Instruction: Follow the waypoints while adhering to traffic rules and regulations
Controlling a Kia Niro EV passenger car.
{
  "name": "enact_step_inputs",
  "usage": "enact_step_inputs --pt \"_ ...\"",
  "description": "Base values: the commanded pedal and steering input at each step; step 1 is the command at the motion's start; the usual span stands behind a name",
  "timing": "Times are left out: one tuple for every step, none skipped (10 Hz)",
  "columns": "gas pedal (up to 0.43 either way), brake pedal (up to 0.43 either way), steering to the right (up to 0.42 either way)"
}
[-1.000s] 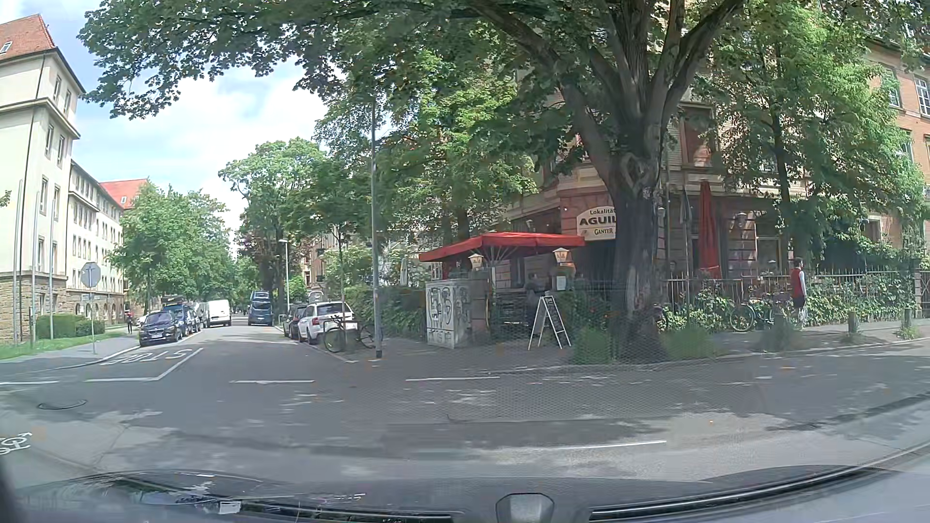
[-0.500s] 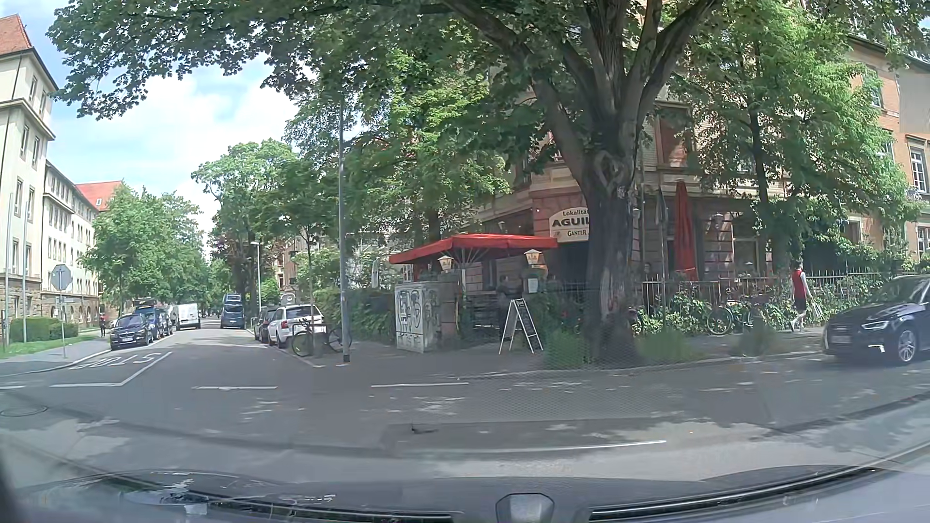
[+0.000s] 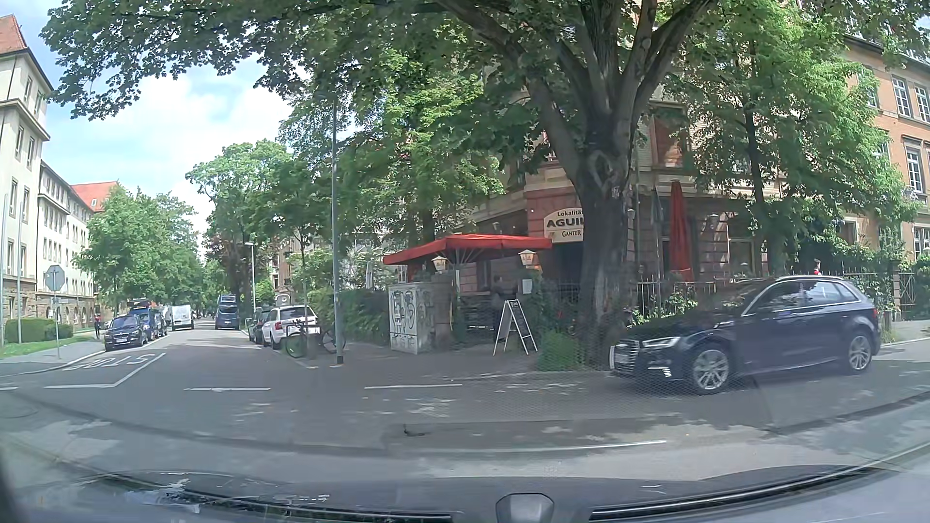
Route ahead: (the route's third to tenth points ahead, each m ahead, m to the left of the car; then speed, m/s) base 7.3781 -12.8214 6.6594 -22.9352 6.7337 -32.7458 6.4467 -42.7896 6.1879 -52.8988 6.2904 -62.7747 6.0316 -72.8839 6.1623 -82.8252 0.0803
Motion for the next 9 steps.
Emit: enact_step_inputs --pt "0.000 0.201 0.514" --pt "0.000 0.201 0.511" --pt "0.000 0.201 0.507" --pt "0.000 0.122 0.504" --pt "0.000 0.000 0.503" --pt "0.000 0.000 0.503" --pt "0.000 0.000 0.502" --pt "0.000 0.000 0.501" --pt "0.000 0.000 0.501"
